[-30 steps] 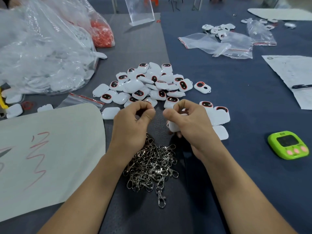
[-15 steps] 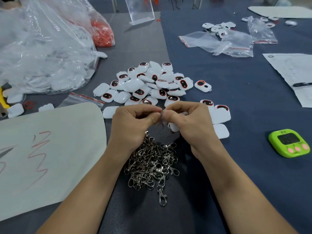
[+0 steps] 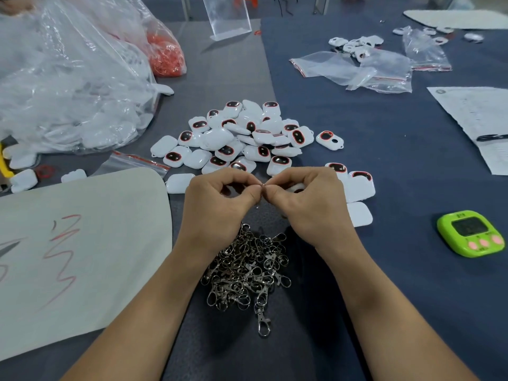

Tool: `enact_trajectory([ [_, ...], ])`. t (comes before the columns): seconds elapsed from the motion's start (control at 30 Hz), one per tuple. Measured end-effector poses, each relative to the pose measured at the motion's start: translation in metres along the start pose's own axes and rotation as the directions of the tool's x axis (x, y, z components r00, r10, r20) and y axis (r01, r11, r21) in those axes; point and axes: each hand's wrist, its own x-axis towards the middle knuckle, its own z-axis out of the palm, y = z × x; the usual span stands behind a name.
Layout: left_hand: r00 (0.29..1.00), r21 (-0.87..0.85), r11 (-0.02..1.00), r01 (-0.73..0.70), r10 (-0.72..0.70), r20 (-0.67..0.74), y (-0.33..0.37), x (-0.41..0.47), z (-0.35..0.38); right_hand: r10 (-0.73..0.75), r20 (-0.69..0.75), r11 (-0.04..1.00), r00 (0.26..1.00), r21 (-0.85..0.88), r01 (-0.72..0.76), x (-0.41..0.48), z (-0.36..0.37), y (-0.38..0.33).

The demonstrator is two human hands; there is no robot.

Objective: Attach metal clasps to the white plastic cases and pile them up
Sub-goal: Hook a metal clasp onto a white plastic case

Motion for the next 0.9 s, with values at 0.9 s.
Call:
enact_trajectory([
  [0.9, 1.0, -0.088, 0.996, 0.015, -0.014, 0.017, 0.0056, -0.0031, -0.0018, -0.029, 0.082, 0.99, 0.996, 0.136, 0.017, 0.0033, 0.0032, 0.0062],
])
